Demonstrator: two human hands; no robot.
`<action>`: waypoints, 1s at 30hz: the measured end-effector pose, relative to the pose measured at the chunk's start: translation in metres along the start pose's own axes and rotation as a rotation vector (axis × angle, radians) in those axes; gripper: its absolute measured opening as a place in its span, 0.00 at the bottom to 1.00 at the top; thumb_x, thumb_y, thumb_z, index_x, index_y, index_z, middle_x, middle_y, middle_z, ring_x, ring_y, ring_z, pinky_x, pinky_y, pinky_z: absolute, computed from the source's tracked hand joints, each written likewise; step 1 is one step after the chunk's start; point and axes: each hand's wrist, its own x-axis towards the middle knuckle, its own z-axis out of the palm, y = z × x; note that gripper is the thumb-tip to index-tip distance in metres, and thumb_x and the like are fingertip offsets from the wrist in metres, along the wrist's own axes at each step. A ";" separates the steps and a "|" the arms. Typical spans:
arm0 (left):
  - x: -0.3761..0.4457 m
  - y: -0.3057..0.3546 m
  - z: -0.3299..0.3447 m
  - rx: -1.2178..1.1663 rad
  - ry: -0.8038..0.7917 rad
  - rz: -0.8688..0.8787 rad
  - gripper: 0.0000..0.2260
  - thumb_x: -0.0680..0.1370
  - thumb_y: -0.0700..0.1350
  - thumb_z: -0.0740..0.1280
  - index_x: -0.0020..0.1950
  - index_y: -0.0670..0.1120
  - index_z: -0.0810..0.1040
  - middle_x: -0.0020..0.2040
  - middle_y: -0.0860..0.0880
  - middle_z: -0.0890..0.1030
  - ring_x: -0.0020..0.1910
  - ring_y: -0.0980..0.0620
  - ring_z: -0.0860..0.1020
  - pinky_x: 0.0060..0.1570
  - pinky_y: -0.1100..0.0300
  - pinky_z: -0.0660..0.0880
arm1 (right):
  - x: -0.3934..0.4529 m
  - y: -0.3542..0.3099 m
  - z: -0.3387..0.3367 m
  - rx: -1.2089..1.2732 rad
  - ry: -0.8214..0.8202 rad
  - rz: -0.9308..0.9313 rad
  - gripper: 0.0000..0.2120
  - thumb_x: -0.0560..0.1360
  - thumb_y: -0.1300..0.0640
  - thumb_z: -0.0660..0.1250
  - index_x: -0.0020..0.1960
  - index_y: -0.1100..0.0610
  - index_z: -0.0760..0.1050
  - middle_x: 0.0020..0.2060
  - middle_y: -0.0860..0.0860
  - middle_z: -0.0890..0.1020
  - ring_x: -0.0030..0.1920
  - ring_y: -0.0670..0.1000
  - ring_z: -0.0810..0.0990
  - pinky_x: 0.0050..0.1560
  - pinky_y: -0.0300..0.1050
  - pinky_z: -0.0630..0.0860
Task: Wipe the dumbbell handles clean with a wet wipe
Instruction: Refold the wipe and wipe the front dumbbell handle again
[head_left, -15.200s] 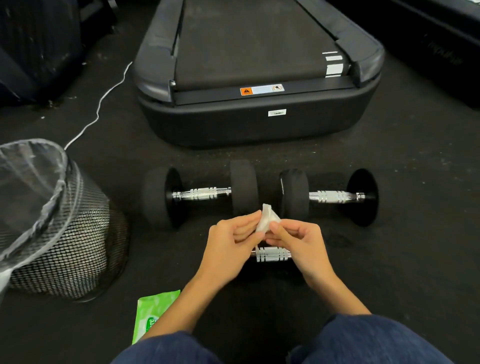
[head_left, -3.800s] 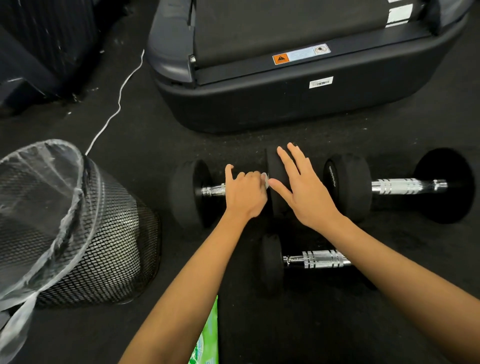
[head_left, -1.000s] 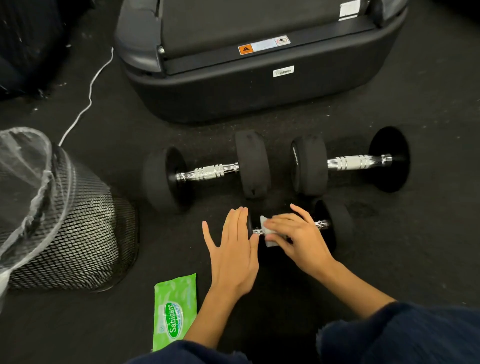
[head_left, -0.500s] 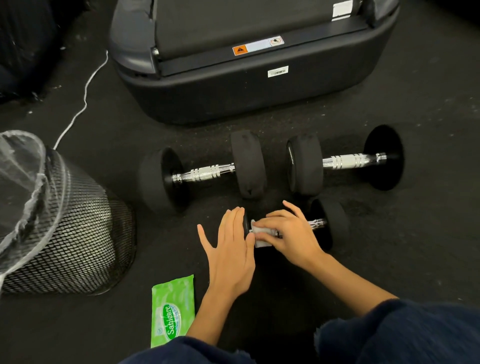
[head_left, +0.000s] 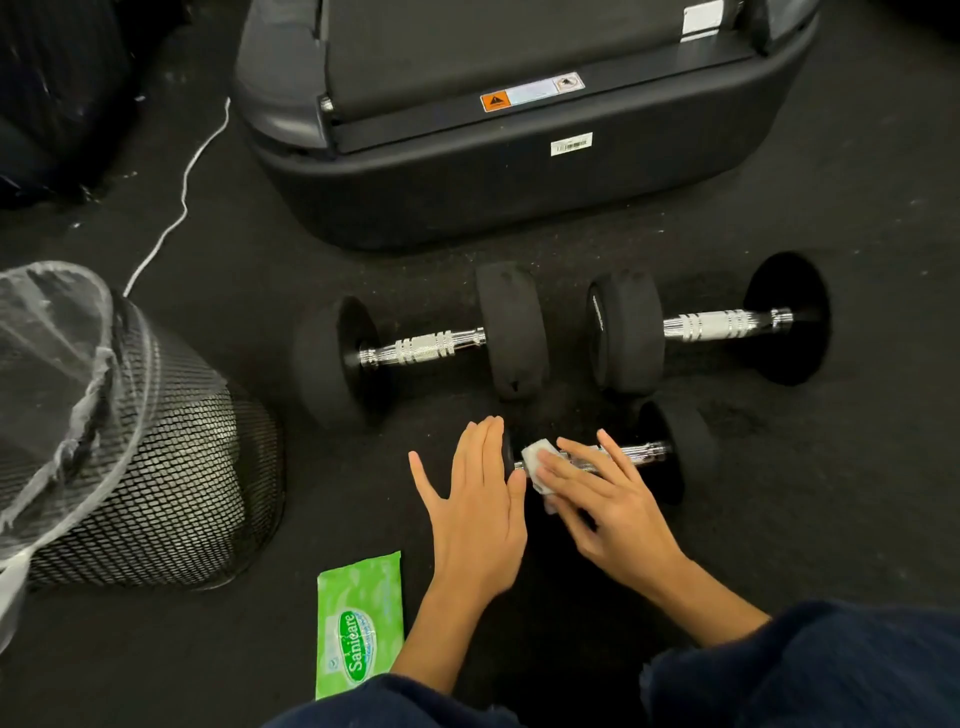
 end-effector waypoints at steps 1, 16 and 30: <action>0.000 0.000 0.000 0.000 0.003 0.001 0.25 0.82 0.55 0.43 0.79 0.51 0.54 0.78 0.56 0.58 0.78 0.60 0.51 0.73 0.39 0.35 | 0.003 -0.004 0.001 -0.036 -0.016 0.019 0.19 0.78 0.51 0.61 0.67 0.55 0.76 0.65 0.49 0.78 0.70 0.50 0.71 0.76 0.54 0.56; 0.003 0.000 -0.001 -0.013 0.000 -0.011 0.25 0.82 0.56 0.42 0.79 0.51 0.55 0.78 0.56 0.59 0.78 0.59 0.52 0.73 0.36 0.36 | 0.027 0.000 -0.002 0.138 -0.073 0.038 0.17 0.72 0.64 0.72 0.60 0.53 0.81 0.59 0.48 0.83 0.66 0.47 0.76 0.76 0.51 0.59; 0.000 0.002 -0.001 -0.030 0.006 -0.021 0.25 0.82 0.56 0.42 0.79 0.52 0.55 0.78 0.58 0.58 0.77 0.61 0.51 0.73 0.38 0.34 | 0.021 -0.014 -0.002 0.010 -0.162 0.016 0.27 0.71 0.65 0.73 0.69 0.60 0.72 0.65 0.54 0.79 0.66 0.50 0.77 0.75 0.37 0.54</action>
